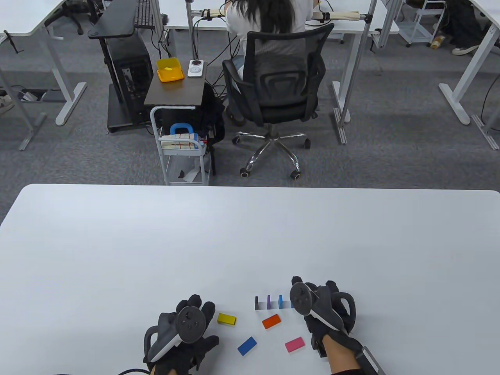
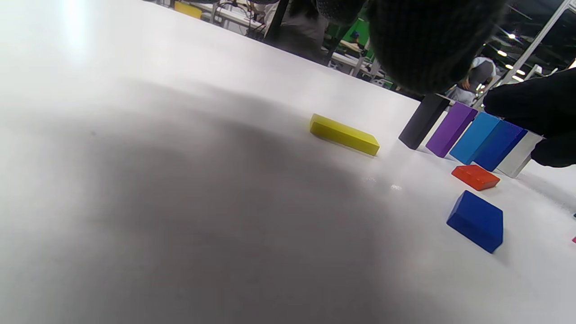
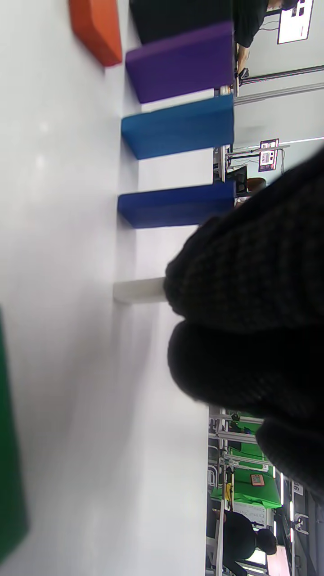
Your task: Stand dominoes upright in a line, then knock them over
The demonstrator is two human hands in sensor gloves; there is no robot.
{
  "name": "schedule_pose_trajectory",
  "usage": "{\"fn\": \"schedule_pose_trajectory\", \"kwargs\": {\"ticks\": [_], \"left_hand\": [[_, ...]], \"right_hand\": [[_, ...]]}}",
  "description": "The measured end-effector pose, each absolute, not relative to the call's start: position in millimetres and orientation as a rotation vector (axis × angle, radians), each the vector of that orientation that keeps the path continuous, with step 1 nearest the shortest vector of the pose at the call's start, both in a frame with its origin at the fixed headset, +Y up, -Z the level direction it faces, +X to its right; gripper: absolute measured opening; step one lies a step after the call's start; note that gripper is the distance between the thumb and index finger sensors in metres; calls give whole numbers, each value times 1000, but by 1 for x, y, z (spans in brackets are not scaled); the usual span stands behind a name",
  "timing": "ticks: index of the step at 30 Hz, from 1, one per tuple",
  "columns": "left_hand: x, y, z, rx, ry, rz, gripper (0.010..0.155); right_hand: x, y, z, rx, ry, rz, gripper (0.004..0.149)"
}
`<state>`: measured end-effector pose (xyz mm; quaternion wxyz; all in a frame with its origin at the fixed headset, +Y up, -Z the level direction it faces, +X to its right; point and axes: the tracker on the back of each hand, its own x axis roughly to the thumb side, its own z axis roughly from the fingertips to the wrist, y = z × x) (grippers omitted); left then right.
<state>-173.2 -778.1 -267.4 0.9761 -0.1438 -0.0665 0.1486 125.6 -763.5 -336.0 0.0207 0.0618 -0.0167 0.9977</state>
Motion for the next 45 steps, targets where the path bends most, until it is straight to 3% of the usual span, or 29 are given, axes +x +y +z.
{"fn": "schedule_pose_trajectory", "kwargs": {"ticks": [35, 40, 45], "left_hand": [[-172, -780, -268, -308, -140, 311, 79], [-172, -779, -267, -308, -140, 312, 79], [-171, -779, -268, -312, -143, 304, 79]], "right_hand": [[134, -764, -337, 140, -16, 3033, 73], [141, -752, -331, 70, 5, 3073, 77], [149, -743, -327, -138, 182, 3119, 79]]}}
